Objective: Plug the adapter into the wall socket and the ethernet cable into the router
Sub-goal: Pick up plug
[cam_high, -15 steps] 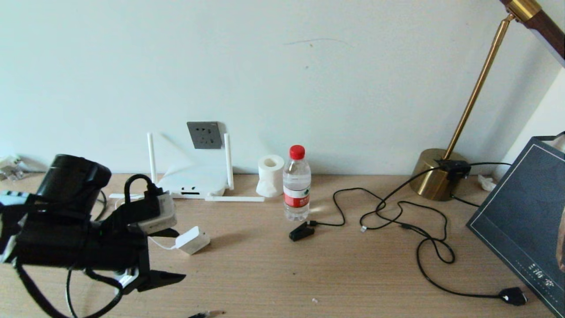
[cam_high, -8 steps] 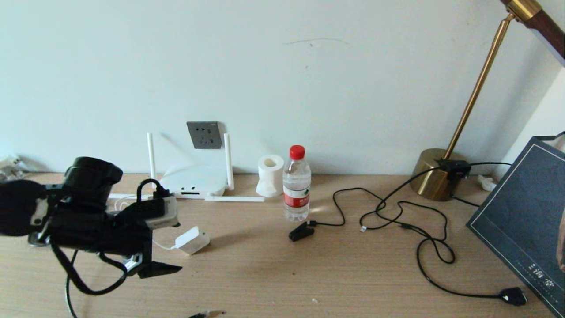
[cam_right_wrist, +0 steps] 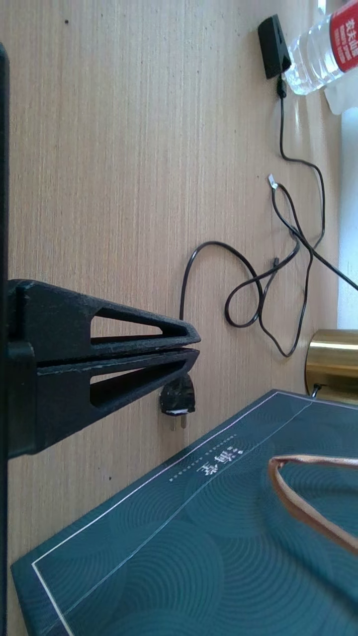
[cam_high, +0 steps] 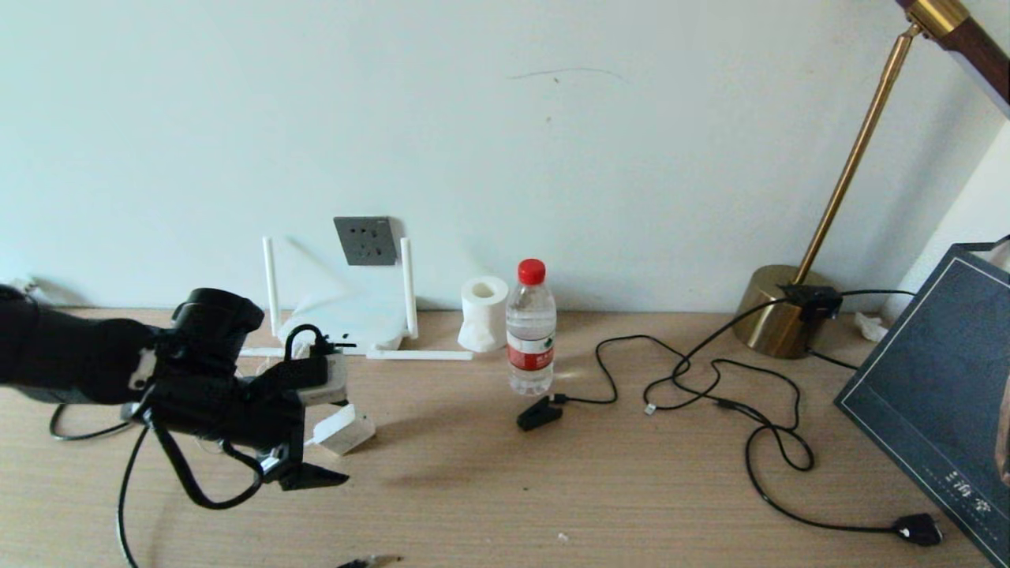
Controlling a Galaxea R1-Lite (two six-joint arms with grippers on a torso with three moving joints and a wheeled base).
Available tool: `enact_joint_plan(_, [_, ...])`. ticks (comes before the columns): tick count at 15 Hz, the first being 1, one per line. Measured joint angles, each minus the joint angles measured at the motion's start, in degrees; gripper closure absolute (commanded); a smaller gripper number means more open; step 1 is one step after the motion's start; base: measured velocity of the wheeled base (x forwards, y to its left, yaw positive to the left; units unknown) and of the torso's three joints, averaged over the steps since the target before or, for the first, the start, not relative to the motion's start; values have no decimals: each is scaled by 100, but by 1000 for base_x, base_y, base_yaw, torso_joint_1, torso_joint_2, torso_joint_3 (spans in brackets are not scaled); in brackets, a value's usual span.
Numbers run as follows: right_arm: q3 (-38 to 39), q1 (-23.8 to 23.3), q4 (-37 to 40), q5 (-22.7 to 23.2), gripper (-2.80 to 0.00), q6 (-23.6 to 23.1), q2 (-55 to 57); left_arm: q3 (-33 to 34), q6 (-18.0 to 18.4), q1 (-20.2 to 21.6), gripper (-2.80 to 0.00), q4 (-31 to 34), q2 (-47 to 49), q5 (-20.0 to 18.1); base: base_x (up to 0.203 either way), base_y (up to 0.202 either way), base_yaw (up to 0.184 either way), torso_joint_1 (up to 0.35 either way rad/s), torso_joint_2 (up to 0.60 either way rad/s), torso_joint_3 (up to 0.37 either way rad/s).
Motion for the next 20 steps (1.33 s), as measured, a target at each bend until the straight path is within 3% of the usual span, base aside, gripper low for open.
enact_joint_plan(5, [0, 2, 1, -1, 0, -2, 0, -21, -46, -26, -280, 5, 111, 20, 0, 0, 0, 0, 0, 0])
enact_joint_plan(6, [0, 2, 0, -1, 0, -1, 0, -32, -50, -22, 0, 27, 118, 20, 0, 0, 0, 0, 0, 0])
enact_joint_plan(20, [0, 0, 0, 0, 0, -2, 0, -73, -384, 35, 0, -379, 366, 152, 0, 0, 0, 0, 0, 0])
